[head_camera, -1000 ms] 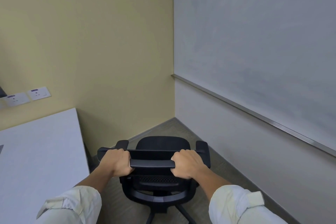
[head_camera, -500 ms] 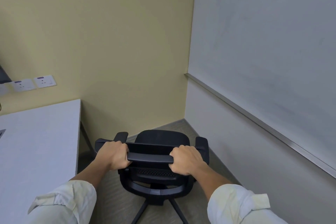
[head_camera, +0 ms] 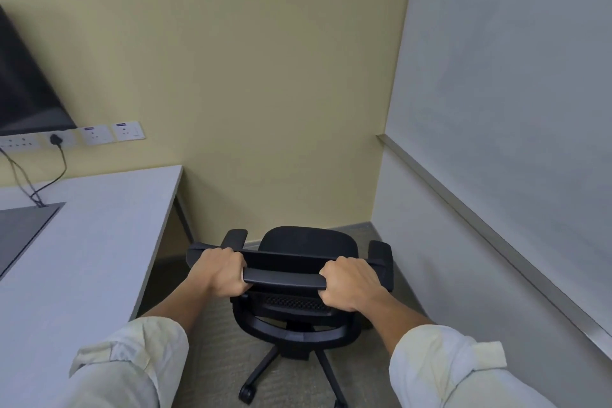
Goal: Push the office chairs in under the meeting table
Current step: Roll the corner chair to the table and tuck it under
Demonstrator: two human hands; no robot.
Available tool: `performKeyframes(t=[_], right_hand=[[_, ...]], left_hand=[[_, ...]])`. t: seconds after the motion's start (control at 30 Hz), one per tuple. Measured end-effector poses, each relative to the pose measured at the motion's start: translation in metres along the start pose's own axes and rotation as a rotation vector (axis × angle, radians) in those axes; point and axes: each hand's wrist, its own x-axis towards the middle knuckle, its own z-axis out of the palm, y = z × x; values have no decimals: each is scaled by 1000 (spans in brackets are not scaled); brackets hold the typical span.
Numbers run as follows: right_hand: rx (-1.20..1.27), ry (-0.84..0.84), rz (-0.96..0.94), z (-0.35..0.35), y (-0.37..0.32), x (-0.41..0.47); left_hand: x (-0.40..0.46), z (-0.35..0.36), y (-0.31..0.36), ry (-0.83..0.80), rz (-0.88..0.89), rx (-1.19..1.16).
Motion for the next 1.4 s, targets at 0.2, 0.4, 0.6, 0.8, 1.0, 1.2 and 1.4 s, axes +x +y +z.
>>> performKeyframes(t=[0.2,0.4,0.6,0.8,1.0,1.2,1.4], right_hand=[[-2,-7,-148,0,66,-29],[-10,-82,-330,-10,107,-46],[-40,-105,-463,-14,123,-38],[-50,-119,-548,-17,133,-6],[-33,-119,-613,-17,135,41],[-24,-102,-698,-11,116,104],[-52,-130,-776,-16,110,177]], left_hand=[[-32,-6,84,-22,-169,-60],[-63,-16,139,-129,-259,-179],[-75,-9,163,-81,-394,-226],[-66,-15,171,-80,-475,-245],[-45,-15,157,-73,-544,-222],[-24,-8,115,-37,-631,-140],[8,-10,90,9,-717,-163]])
